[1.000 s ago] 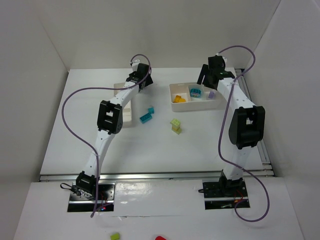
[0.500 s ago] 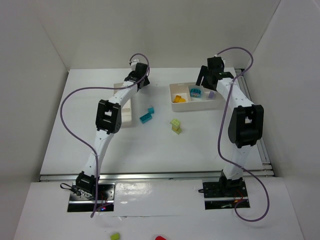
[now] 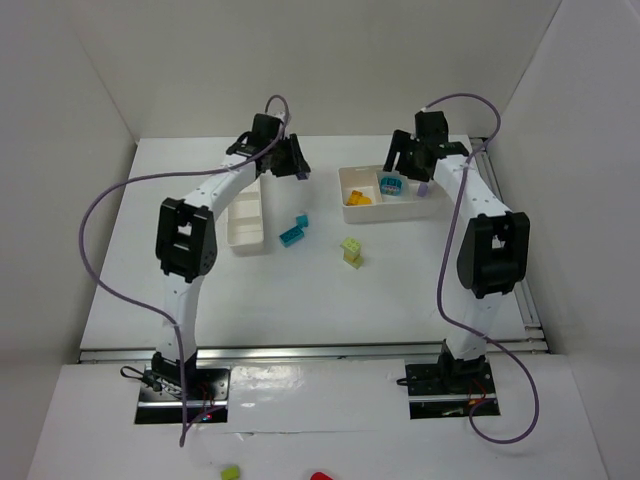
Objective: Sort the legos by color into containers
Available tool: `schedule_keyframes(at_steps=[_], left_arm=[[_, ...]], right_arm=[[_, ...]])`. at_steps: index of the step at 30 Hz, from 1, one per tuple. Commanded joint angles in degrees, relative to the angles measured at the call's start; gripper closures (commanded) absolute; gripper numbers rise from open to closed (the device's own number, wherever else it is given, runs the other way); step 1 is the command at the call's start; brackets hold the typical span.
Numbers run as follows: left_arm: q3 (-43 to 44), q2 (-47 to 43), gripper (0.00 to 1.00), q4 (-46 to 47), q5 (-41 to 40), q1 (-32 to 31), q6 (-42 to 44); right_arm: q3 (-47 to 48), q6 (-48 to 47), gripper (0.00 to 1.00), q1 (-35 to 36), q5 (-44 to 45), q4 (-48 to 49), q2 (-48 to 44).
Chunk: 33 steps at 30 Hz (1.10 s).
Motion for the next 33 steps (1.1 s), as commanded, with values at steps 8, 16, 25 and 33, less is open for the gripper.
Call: schedule_keyframes(at_steps=[8, 16, 25, 33], left_arm=[[-12.38, -14.68, 1.00, 3.92, 44.54, 2.31, 12.47], [-15.99, -19.42, 1.00, 5.06, 47.36, -0.06, 18.27], [-15.99, -20.57, 1.00, 5.06, 47.36, -0.59, 21.61], [-18.27, -22.15, 1.00, 5.06, 47.36, -0.59, 22.76]], right_arm=[[1.57, 2.79, 0.23, 0.57, -32.28, -2.74, -7.58], [-2.73, 16.66, 0.23, 1.63, -48.18, 4.63, -8.28], [-3.35, 20.19, 0.22, 5.94, -51.54, 6.66, -6.18], [-3.96, 22.13, 0.23, 8.92, -51.37, 8.60, -3.81]])
